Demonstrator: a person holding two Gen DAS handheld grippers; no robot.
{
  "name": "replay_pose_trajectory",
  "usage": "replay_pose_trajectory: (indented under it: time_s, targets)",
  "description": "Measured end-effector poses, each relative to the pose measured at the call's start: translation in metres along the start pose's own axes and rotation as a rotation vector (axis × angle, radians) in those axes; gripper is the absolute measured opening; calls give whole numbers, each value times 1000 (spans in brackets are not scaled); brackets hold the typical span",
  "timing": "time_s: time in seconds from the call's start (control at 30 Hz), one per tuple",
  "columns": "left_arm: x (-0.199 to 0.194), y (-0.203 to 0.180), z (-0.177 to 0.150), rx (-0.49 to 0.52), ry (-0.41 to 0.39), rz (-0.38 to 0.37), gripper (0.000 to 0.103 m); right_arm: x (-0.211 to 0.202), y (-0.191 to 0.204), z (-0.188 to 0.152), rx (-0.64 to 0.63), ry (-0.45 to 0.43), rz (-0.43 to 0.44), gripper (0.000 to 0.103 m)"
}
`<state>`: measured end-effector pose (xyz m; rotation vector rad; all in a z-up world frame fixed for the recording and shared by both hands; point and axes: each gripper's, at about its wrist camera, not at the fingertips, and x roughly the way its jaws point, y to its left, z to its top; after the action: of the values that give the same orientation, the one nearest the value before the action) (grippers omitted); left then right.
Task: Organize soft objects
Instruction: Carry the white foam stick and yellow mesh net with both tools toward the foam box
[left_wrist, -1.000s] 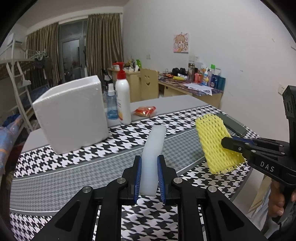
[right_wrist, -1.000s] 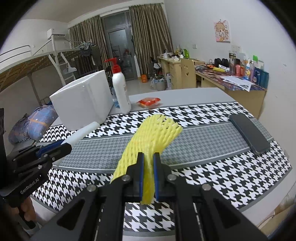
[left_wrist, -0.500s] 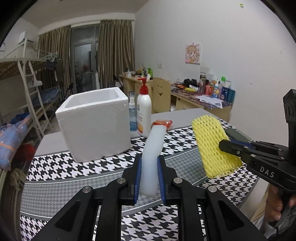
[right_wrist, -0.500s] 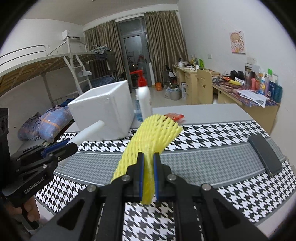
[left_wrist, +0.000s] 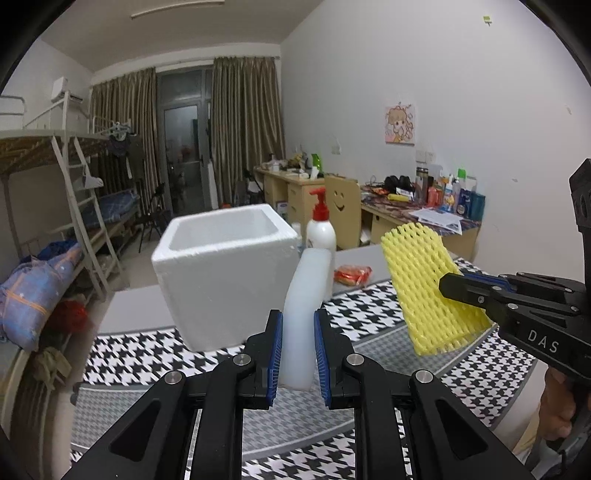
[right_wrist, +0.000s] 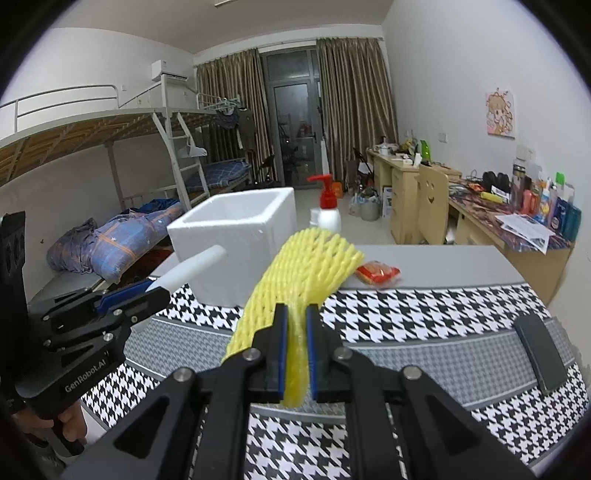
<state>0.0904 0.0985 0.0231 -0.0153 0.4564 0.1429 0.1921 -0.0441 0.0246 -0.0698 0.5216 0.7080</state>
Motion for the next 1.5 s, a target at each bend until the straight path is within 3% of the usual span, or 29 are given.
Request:
replay_pose_trajectory:
  time_s: [0.77, 1.5]
  targets:
    - [7, 29, 43, -39, -70, 57, 19, 18, 28, 42, -42, -19, 40, 12]
    - [30, 59, 77, -77, -85, 103, 19, 40, 49, 84, -92, -34, 38, 12]
